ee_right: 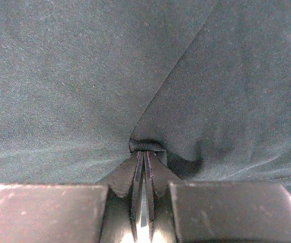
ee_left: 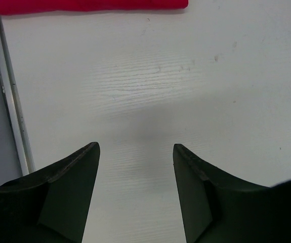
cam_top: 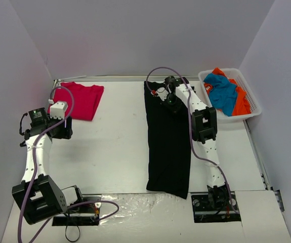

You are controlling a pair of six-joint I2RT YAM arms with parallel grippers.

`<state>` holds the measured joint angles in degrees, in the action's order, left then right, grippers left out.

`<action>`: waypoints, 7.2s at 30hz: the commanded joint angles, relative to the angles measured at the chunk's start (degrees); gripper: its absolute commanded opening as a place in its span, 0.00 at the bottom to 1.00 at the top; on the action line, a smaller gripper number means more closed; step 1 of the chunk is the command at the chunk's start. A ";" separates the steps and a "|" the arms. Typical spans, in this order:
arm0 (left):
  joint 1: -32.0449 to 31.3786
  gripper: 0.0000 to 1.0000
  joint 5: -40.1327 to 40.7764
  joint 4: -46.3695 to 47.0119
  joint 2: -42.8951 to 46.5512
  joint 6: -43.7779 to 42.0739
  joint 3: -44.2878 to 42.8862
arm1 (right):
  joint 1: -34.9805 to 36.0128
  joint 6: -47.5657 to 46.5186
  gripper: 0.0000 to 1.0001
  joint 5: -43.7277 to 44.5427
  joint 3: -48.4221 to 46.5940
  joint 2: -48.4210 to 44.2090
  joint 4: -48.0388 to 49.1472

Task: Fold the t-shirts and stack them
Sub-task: Grab the bottom of the folded rectangular tshirt with both arms

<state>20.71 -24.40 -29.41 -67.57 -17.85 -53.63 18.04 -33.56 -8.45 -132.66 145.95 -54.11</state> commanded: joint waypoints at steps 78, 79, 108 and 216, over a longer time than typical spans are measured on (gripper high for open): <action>-76.25 0.76 25.91 9.37 -8.54 -10.02 -1.66 | -21.38 5.88 0.40 -20.82 70.17 -56.66 24.05; -76.95 0.76 25.11 10.07 -9.59 -10.02 -1.40 | -21.38 5.44 0.41 -20.91 70.17 -55.26 23.87; -85.14 0.76 31.26 30.73 -21.55 -14.50 6.25 | -20.68 4.65 0.45 -17.57 71.23 -51.56 23.78; -55.16 0.02 -28.95 -1.44 -34.03 -9.31 -11.77 | 20.45 -23.22 0.61 -27.42 90.30 -61.67 32.22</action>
<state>-34.94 -50.85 -29.34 -102.17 -26.30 -63.02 37.50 -56.82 -37.39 -40.95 82.65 -18.74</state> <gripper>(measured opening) 0.050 0.610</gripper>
